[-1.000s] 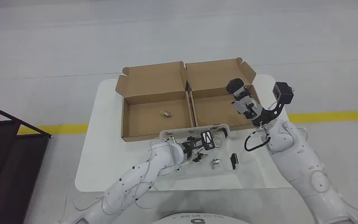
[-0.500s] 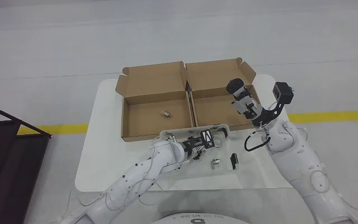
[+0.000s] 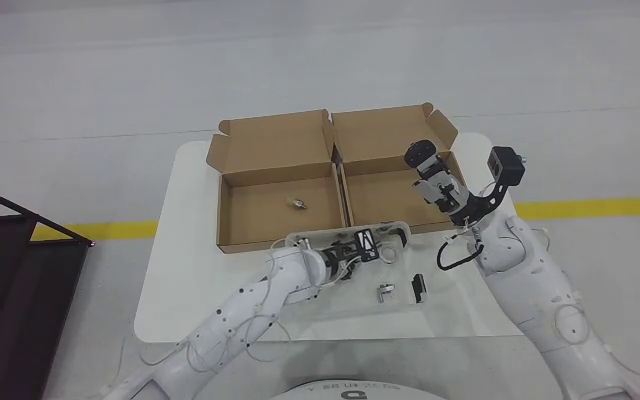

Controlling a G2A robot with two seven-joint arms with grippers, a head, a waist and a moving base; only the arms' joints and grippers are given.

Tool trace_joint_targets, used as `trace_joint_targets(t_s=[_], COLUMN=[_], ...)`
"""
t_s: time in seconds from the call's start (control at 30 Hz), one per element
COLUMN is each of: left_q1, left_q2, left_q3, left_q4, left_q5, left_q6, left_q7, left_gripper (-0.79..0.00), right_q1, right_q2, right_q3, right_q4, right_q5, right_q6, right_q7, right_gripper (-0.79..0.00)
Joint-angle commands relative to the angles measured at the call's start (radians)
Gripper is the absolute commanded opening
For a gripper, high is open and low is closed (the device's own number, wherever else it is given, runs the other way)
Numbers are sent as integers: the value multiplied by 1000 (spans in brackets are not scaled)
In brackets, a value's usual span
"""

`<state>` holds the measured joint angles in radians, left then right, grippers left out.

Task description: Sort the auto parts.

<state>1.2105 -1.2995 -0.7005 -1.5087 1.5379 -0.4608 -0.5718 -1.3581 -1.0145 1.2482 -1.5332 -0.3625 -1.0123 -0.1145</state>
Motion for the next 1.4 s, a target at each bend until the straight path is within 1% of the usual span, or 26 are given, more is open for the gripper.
trace_joint_targets(t_s=[0.0,0.07,0.1,0.13,0.2,0.3,0.4,0.6,0.77,0.8,0.83,0.87,0.9,1.03,1.17,1.27,1.37], left_q1=[0,-1,-3,-5,-8,0,20,86,136,145,150,155,157,157,141,122,100], left_q2=[0,0,1,1,2,8,17,48,66,67,68,68,68,66,59,52,44], left_q3=[-2,-4,-6,-10,-16,-27,-47,-115,-152,-150,-147,-142,-138,-115,-88,-67,-54], left_q4=[-1,-2,-1,-2,-8,-31,-76,-185,-229,-231,-232,-233,-233,-227,-214,-193,-166], left_q5=[-2,-4,-5,-6,-6,-9,-8,39,69,66,63,58,56,25,4,-7,-33], left_q6=[-5,-12,-16,-18,-25,-46,-69,-90,-96,-103,-111,-120,-126,-154,-165,-160,-141], left_q7=[-5,-8,-11,-12,-15,-18,-23,-13,10,15,17,18,18,13,-5,-14,-19], left_gripper=[-582,-622,-628,-668,-785,-785,-785,-785,-785,-643,-539,-474,-449,-409,-406,-425,-462], right_q1=[0,0,0,0,0,0,0,0,0,0,0,0,0,0,0,0,0], right_q2=[0,0,0,0,0,0,0,0,0,0,0,0,0,0,0,0,0], right_q3=[0,0,0,0,0,0,0,0,0,0,0,0,0,0,0,0,0], right_q4=[0,0,0,0,0,0,0,0,0,0,0,0,0,0,0,0,0], right_q5=[0,0,0,0,0,0,0,0,0,0,0,0,0,0,0,0,0], right_q6=[0,0,0,0,0,0,0,0,0,0,0,0,0,0,0,0,0], right_q7=[0,0,0,0,0,0,0,0,0,0,0,0,0,0,0,0,0], right_gripper=[0,0,0,0,0,0,0,0,0,0,0,0,0,0,0,0,0])
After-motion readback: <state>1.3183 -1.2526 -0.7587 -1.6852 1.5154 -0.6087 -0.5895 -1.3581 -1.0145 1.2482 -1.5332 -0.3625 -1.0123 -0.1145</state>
